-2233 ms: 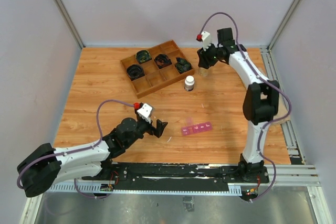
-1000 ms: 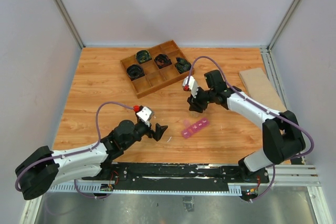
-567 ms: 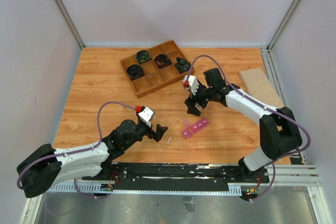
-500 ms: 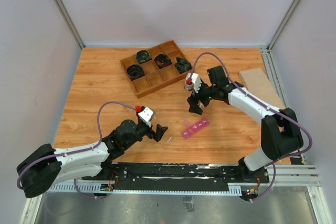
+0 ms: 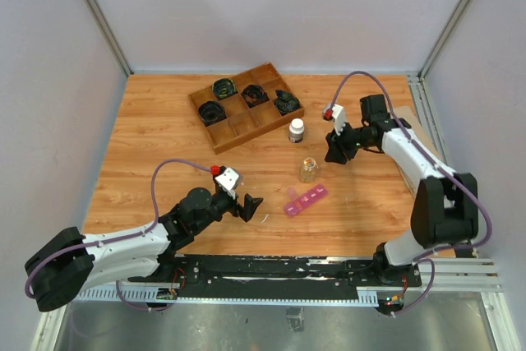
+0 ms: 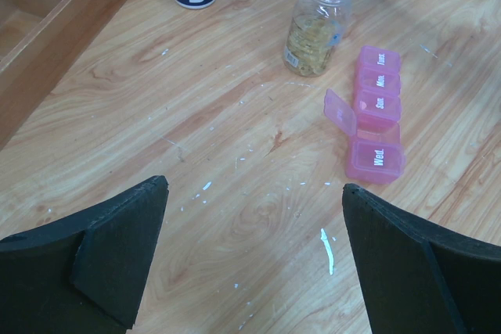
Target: Sort the pills into containers
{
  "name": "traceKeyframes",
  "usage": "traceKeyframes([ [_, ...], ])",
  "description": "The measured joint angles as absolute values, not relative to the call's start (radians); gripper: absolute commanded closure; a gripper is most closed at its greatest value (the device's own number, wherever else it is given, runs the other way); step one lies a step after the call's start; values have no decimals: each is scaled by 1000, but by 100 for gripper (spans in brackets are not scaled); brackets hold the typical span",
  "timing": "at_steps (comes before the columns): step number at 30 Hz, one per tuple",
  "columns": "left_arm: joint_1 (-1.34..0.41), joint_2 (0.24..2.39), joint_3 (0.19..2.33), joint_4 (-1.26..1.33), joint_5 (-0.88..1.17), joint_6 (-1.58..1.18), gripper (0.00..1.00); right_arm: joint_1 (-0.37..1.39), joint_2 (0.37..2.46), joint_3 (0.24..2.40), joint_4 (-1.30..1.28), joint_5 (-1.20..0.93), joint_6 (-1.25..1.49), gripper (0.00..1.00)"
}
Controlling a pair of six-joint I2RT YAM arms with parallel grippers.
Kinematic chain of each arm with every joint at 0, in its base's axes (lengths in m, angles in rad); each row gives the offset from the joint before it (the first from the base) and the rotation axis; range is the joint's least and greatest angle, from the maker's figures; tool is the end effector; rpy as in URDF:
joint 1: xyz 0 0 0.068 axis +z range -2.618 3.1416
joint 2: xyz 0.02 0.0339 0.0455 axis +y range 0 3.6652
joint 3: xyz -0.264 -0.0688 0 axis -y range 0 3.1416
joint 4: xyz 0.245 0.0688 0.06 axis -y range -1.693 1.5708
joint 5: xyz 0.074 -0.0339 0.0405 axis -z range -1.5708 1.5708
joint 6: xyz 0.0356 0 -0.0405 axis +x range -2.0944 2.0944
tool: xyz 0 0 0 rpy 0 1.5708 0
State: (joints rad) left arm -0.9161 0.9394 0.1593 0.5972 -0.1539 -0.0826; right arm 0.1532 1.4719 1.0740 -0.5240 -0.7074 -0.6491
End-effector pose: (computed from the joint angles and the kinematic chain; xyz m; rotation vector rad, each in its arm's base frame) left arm 0.1187 -0.1457 0.1771 0.6180 1.6791 -0.5905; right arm 0.2970 0.0693 0.2561 -1.1513 1.9891 0.6281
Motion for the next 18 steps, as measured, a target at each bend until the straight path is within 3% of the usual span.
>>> traceKeyframes([
  [2, -916, 939, 159, 597, -154, -83, 3, 150, 1559, 1106, -548, -702, -612, 83],
  [6, -916, 939, 159, 597, -154, -83, 3, 144, 1706, 1137, -575, -663, -553, 94],
  [18, -916, 924, 159, 598, -154, -83, 3, 144, 1820, 1134, -650, -669, -476, 97],
])
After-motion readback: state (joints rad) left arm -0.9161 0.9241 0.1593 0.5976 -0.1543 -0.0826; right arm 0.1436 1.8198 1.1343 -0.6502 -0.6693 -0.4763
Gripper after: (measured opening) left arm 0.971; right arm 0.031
